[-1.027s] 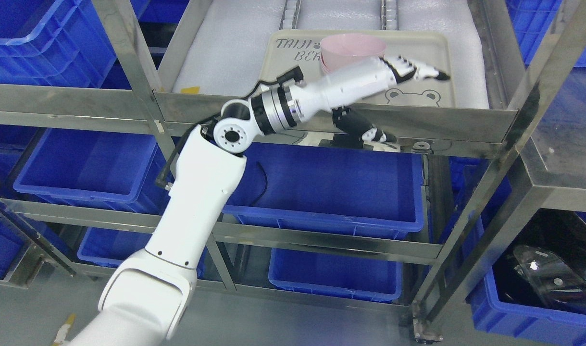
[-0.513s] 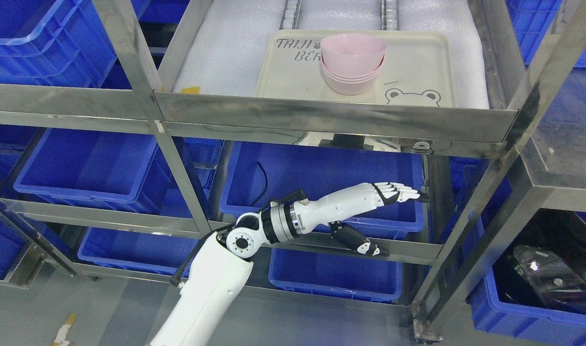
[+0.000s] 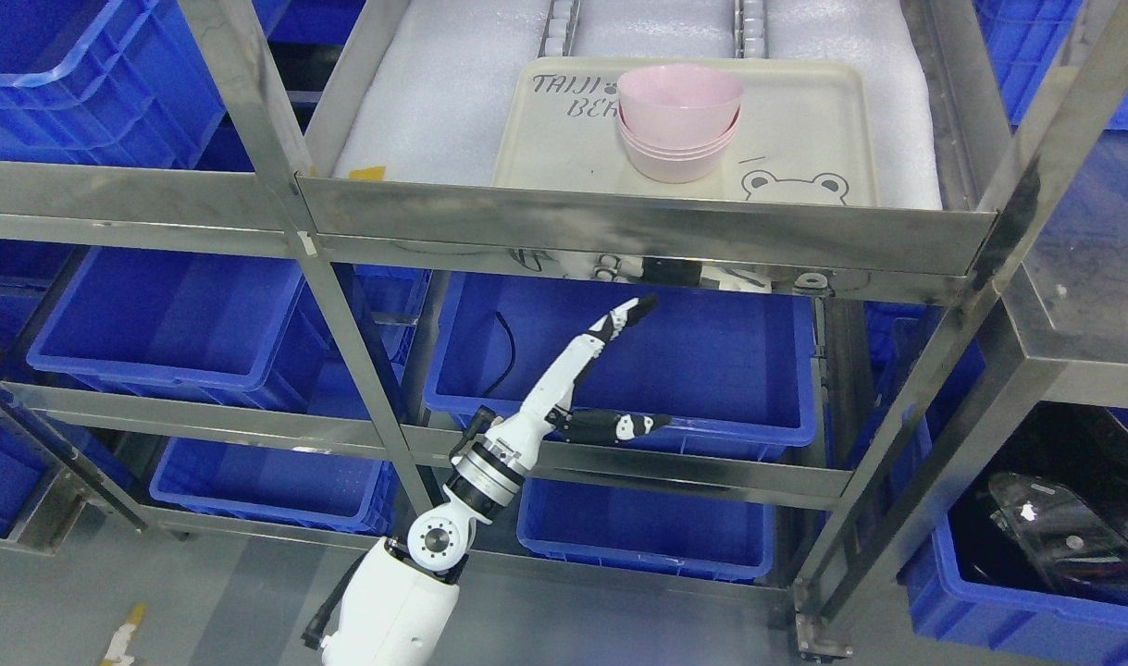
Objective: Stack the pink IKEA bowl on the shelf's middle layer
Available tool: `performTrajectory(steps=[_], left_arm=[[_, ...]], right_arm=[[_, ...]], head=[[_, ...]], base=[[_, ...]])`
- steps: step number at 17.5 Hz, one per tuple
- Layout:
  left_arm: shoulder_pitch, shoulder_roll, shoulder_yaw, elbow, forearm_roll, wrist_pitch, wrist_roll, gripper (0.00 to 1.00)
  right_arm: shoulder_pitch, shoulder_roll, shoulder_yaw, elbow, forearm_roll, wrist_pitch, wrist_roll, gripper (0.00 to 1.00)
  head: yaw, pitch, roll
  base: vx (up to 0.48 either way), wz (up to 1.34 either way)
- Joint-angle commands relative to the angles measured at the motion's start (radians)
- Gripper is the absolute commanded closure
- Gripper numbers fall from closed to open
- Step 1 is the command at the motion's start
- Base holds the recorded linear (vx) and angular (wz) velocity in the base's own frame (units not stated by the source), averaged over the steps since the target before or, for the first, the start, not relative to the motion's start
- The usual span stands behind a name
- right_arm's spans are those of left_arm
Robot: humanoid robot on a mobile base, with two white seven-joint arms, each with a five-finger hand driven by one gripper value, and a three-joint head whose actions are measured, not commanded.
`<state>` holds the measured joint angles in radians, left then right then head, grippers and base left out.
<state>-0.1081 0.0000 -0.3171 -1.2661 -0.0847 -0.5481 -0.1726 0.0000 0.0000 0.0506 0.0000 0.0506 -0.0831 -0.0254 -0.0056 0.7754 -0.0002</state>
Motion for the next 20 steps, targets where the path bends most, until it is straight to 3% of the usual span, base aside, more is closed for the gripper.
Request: performTrajectory(steps=[1,5,10,20], left_arm=[[0.056,0.017,0.07,0.025,0.102,0.062,0.065,0.01],[0.056,0.017,0.137,0.033,0.105,0.145,0.068,0.0],[0.062,0.017,0.21,-0.002,0.105,0.149,0.082,0.0],[0.061,0.017,0.193,-0.015,0.105,0.151,0.081,0.0]], right_arm=[[0.021,-0.017,0.0,-0.017,0.0,0.0,-0.001,0.0],[0.021,-0.017,0.0,-0.017,0.0,0.0,-0.001,0.0],[0.021,-0.017,0.0,-0.017,0.0,0.0,-0.001,0.0],[0.021,-0.017,0.0,-0.017,0.0,0.0,-0.001,0.0]], head=[[0.0,0.0,0.0],[0.0,0.0,0.0],[0.0,0.0,0.0],[0.0,0.0,0.0]], base=[[0.0,0.0],[0.0,0.0],[0.0,0.0],[0.0,0.0]])
